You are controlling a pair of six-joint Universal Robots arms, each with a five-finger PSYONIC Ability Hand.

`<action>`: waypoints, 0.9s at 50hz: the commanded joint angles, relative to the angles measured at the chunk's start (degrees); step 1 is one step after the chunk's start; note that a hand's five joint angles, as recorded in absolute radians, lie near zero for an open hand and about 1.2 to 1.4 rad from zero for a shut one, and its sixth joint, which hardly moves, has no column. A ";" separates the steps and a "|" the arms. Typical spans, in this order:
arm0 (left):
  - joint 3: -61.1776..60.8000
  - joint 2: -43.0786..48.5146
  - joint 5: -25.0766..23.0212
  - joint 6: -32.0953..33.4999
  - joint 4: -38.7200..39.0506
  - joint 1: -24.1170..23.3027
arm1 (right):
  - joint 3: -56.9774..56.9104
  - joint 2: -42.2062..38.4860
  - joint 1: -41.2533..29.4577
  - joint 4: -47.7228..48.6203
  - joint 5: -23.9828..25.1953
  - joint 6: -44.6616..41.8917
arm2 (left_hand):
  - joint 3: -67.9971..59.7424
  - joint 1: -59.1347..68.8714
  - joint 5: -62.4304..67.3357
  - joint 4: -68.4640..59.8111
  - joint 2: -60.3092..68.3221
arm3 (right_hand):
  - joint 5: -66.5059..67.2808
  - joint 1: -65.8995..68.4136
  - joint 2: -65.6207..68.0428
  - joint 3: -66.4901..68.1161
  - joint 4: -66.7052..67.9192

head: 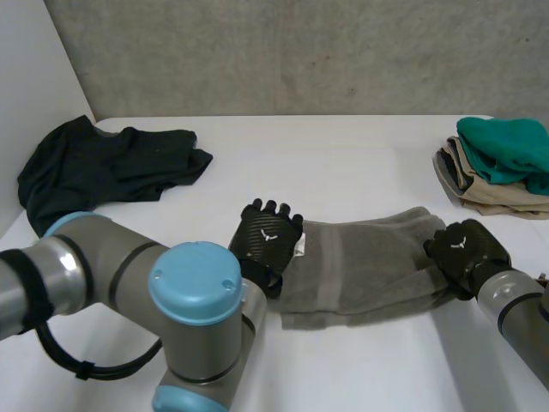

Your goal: Fold the laundry.

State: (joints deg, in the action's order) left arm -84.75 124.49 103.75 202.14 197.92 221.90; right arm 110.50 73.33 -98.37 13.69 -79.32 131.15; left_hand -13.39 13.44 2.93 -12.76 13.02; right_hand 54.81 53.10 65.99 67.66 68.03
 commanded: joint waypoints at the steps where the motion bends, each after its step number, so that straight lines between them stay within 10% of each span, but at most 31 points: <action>1: -5.15 -6.87 0.05 -0.69 -1.40 2.65 | -5.72 0.32 -4.10 0.81 0.13 -12.14 | 2.17 -2.22 -1.70 1.54 -1.80 | 15.19 26.90 14.01 12.34 11.97; 14: -10.35 -13.22 -0.21 -3.33 -1.31 9.16 | -11.01 -8.99 -29.95 4.76 9.10 -18.83 | 2.17 -2.22 -1.70 1.54 -1.80 | 15.19 26.90 14.01 12.34 11.97; 15: -10.44 -13.22 -0.30 -3.59 -1.31 9.16 | -10.92 -9.78 -30.56 4.76 8.40 -18.48 | 2.17 -2.22 -1.70 1.54 -1.80 | -7.24 4.48 -8.41 -10.08 -10.45; 19: -9.91 -13.13 -0.39 -4.12 -0.96 8.99 | -10.74 -9.52 -30.57 4.85 4.11 -14.11 | 2.51 -2.56 -2.04 1.88 -2.14 | -54.81 -43.10 -55.99 -57.66 -58.03; 32: 3.17 -8.48 -1.44 -8.07 0.89 2.84 | -10.21 10.78 -17.92 1.96 2.51 38.10 | 2.17 -2.22 -1.70 1.54 -1.80 | -54.81 -43.10 -55.99 -57.66 -58.03; 45: 19.08 8.66 -8.65 -10.72 -0.34 0.20 | -16.62 1.49 -7.80 -10.44 2.42 41.99 | -0.69 0.64 1.16 -1.32 1.06 | -54.81 -43.10 -55.99 -57.66 -58.03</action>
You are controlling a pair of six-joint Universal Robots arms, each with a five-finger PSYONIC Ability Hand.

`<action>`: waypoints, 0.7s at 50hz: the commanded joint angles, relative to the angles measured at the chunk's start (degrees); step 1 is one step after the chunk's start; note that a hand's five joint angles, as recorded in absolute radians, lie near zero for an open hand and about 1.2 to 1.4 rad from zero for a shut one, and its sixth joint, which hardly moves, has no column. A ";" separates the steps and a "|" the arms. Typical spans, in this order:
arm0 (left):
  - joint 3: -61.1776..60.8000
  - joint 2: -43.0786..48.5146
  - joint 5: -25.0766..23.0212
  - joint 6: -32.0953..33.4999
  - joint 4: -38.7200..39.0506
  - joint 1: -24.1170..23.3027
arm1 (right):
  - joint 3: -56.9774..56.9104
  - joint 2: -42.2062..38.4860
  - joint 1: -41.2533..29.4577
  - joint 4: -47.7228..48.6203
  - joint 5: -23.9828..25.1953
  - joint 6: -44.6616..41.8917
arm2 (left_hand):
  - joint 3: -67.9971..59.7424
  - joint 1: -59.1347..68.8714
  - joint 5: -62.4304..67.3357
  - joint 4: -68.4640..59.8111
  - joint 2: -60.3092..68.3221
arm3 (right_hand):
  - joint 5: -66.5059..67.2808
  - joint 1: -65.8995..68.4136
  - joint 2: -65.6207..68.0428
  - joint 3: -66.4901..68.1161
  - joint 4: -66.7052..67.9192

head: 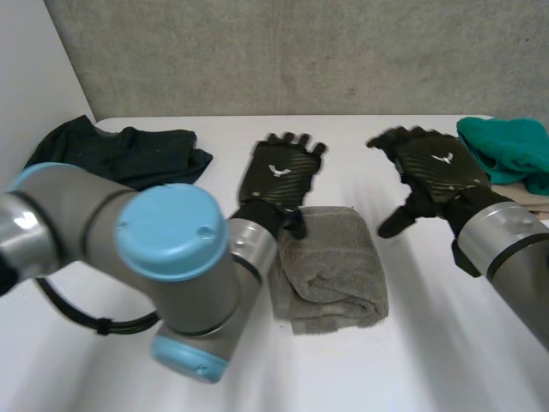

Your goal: Fold the laundry.

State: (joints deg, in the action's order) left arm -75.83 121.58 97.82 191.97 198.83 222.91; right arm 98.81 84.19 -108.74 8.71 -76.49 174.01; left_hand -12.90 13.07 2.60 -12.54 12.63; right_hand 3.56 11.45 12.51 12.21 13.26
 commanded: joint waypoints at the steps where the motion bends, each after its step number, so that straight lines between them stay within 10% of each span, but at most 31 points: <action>1: 10.78 12.35 -2.28 -0.37 -1.60 -0.72 | -5.38 -10.44 2.57 -5.89 -0.41 -0.95 | -1.35 1.18 1.65 -1.71 1.62 | -3.56 -1.45 -2.51 -2.21 -3.26; 35: 1.30 11.57 7.39 7.37 -13.29 -0.72 | -19.01 -29.70 -4.37 -17.85 1.36 -11.49 | 0.67 -0.84 -0.37 0.31 -0.39 | -3.56 -1.45 -2.51 -2.21 -3.26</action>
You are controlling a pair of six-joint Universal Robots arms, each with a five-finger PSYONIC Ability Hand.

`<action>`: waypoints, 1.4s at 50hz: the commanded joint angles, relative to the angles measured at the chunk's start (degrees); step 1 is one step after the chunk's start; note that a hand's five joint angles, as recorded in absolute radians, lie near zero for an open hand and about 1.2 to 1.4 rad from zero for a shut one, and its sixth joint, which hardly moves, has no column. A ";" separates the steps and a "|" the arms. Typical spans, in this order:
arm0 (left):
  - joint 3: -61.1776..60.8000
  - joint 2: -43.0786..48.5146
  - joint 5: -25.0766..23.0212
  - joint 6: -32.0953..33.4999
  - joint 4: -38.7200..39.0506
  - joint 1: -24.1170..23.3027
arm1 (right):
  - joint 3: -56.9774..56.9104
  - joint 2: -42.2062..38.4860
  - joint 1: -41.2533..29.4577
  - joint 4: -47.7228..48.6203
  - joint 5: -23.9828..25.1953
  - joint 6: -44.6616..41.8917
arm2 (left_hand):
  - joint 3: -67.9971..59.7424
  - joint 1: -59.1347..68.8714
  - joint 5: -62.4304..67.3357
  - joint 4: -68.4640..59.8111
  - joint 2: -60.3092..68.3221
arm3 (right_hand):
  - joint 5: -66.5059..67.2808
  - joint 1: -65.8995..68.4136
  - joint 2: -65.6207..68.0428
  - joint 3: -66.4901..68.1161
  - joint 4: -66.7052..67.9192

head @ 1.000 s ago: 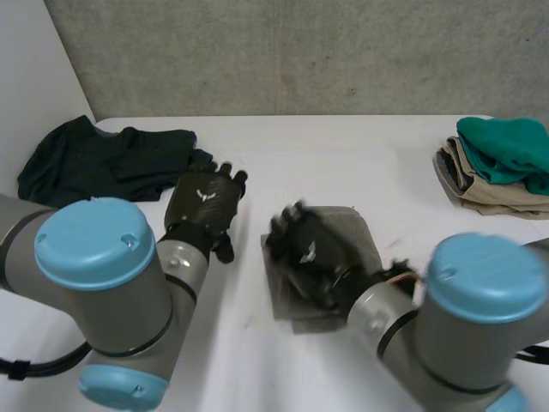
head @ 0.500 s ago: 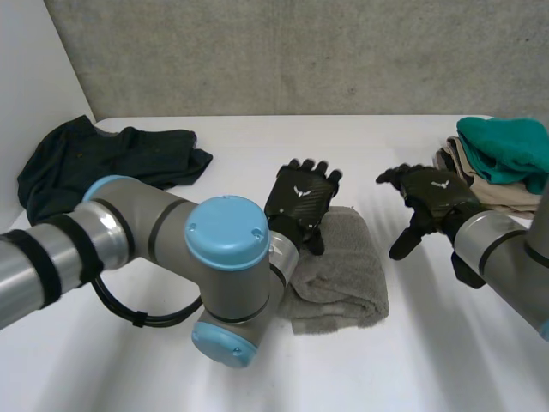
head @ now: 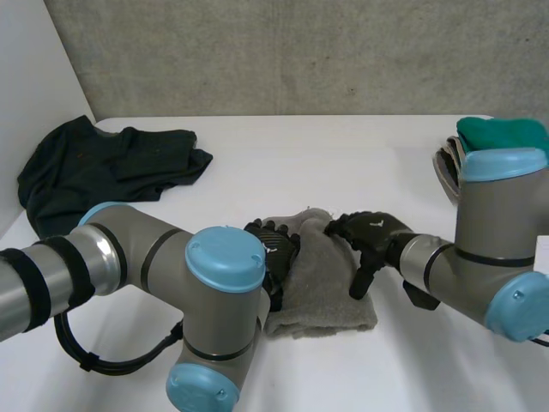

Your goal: Fold the laundry.

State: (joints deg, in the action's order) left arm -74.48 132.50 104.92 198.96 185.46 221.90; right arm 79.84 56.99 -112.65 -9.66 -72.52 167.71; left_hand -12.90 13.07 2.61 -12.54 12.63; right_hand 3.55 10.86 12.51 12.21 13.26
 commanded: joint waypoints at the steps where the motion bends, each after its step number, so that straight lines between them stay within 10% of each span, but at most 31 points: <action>1: -0.14 0.66 0.37 0.38 0.08 0.29 | -0.03 -2.59 -0.47 0.61 -3.15 -5.55 | 0.67 -0.84 -0.38 0.31 -0.39 | -3.55 -0.86 -2.51 -2.21 -3.26; 21: -0.58 -13.13 -1.64 -0.33 0.43 0.81 | 6.54 12.15 -0.73 10.45 -6.85 -8.72 | 2.01 -2.18 -1.72 1.66 -1.74 | -3.55 -0.86 -2.51 -2.21 -3.26; 39: -1.11 -29.23 -34.34 -10.08 -10.99 12.07 | 36.26 20.44 -7.58 35.66 -5.18 -8.63 | 0.50 -0.67 -0.21 0.14 -0.22 | -3.55 -0.86 -2.51 -2.21 -3.26; 70: -1.81 -28.35 -34.52 -10.26 -10.82 11.80 | 28.62 2.07 -9.96 47.72 -5.71 -15.75 | 0.67 -0.84 -0.38 0.31 -0.39 | 5.25 7.94 6.30 6.59 5.55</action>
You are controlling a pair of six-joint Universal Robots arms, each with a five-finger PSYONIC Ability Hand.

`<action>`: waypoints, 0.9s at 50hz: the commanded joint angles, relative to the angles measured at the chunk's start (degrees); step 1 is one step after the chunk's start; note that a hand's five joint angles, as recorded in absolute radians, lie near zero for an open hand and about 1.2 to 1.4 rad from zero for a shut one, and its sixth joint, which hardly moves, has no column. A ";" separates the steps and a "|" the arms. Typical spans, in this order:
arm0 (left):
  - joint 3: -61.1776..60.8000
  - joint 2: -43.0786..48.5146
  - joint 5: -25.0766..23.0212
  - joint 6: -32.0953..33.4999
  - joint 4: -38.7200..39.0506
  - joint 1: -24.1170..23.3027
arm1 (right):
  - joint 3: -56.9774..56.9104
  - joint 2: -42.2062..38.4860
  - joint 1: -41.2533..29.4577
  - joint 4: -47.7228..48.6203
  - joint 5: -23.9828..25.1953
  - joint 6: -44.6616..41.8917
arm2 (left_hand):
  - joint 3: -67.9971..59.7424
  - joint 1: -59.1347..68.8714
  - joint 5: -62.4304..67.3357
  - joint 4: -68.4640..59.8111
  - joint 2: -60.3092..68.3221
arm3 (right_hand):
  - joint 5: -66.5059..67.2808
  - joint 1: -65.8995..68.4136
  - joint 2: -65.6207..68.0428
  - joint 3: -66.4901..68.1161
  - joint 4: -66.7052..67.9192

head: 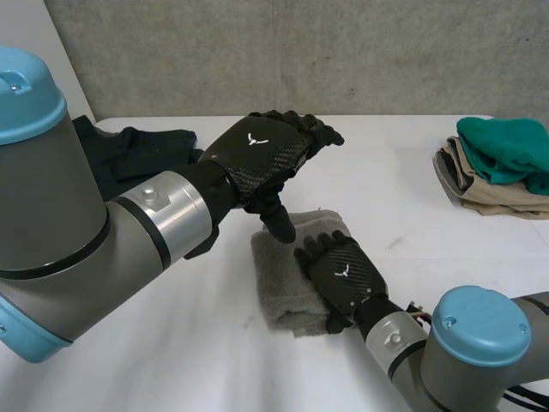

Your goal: Fold the laundry.

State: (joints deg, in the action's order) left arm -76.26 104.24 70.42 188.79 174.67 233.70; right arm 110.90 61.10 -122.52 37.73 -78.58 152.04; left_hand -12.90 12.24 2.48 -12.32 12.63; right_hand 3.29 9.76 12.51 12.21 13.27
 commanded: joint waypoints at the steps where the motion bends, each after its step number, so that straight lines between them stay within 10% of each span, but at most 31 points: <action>1: -0.03 -0.09 -0.02 -0.17 -0.03 0.01 | -2.70 -2.12 -0.09 0.32 0.44 -0.08 | 0.66 0.00 -0.25 0.09 -0.39 | 8.04 11.56 8.82 9.12 8.06; 11: -0.56 -0.27 -0.11 -0.26 0.05 0.18 | -7.71 -4.32 -0.18 0.32 1.06 -0.17 | 0.50 0.16 -0.08 -0.08 -0.23 | 45.56 49.09 46.34 46.64 45.58; 27: -0.56 -0.36 -0.11 -0.44 0.05 0.18 | -15.01 -8.45 0.08 -0.47 0.53 -0.17 | 0.49 0.16 -0.08 -0.08 -0.22 | 20.00 23.53 20.79 21.08 20.03; 36: -0.65 -0.36 -0.11 -0.44 0.05 0.18 | -18.34 -10.38 0.08 -0.29 0.88 -0.08 | 0.49 0.16 -0.08 -0.08 -0.22 | 66.68 70.21 67.47 67.76 66.71; 45: -0.56 -0.36 -0.11 -0.44 0.05 0.36 | -22.56 -10.38 3.68 -1.43 1.14 -0.43 | 0.49 0.16 -0.08 -0.08 -0.22 | 66.71 70.24 67.49 67.79 66.73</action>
State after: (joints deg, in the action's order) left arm -76.90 103.88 70.31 188.35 174.73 233.98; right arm 90.58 50.62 -121.86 37.05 -77.71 151.78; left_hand -12.90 12.24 2.48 -12.32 12.63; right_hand 51.52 51.14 66.54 66.19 67.16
